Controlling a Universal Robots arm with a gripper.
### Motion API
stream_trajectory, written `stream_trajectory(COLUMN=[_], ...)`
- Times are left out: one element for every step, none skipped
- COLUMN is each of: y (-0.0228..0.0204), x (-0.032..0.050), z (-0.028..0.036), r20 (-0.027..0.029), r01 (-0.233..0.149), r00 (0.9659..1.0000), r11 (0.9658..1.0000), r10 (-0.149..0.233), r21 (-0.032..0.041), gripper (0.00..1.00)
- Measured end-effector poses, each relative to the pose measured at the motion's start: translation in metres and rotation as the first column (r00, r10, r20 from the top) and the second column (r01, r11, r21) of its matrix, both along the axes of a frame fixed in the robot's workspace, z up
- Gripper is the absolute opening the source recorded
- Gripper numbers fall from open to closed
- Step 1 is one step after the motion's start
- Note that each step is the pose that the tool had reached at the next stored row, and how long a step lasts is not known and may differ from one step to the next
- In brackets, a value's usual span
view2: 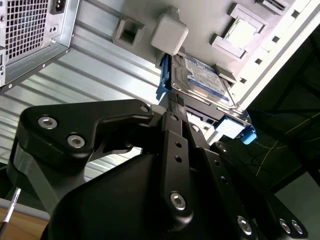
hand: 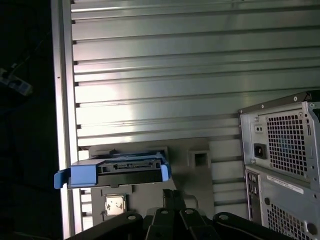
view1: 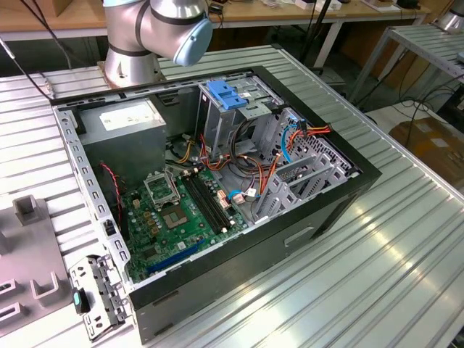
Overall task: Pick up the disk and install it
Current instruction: 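Reach for the disk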
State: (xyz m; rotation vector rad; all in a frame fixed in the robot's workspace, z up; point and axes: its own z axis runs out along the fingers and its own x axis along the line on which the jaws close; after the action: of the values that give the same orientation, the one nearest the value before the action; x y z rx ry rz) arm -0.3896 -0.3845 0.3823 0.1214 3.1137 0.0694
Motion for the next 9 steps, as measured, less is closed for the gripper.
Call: stream_trajectory(y=[0.0000, 0.0000, 0.0000, 0.0000, 0.0000, 0.0000, 0.0000, 0.0000, 0.0000], x=[-0.0021, -0.0042, -0.0068, -0.0107, -0.0158, -0.0178, -0.0196, -0.0219, -0.0237], z=[0.0000, -0.0001, -0.0002, -0.0003, -0.0005, -0.0006, -0.0007, -0.0007, -0.0009], r20=[-0.0001, -0.0001, 0.0000, 0.0000, -0.0001, 0.0000, -0.0001, -0.0002, -0.0001], r01=[0.000, 0.000, 0.000, 0.000, 0.000, 0.000, 0.000, 0.000, 0.000], r00=[1.0000, 1.0000, 1.0000, 1.0000, 1.0000, 1.0000, 1.0000, 1.0000, 1.0000], r11=[1.0000, 1.0000, 1.0000, 1.0000, 1.0000, 1.0000, 1.0000, 1.0000, 1.0000], r10=[0.000, 0.000, 0.000, 0.000, 0.000, 0.000, 0.000, 0.000, 0.000], r21=[0.0000, 0.0000, 0.0000, 0.0000, 0.0000, 0.0001, 0.0000, 0.0000, 0.0000], gripper=[0.11, 0.11, 0.11, 0.11, 0.11, 0.11, 0.11, 0.11, 0.11])
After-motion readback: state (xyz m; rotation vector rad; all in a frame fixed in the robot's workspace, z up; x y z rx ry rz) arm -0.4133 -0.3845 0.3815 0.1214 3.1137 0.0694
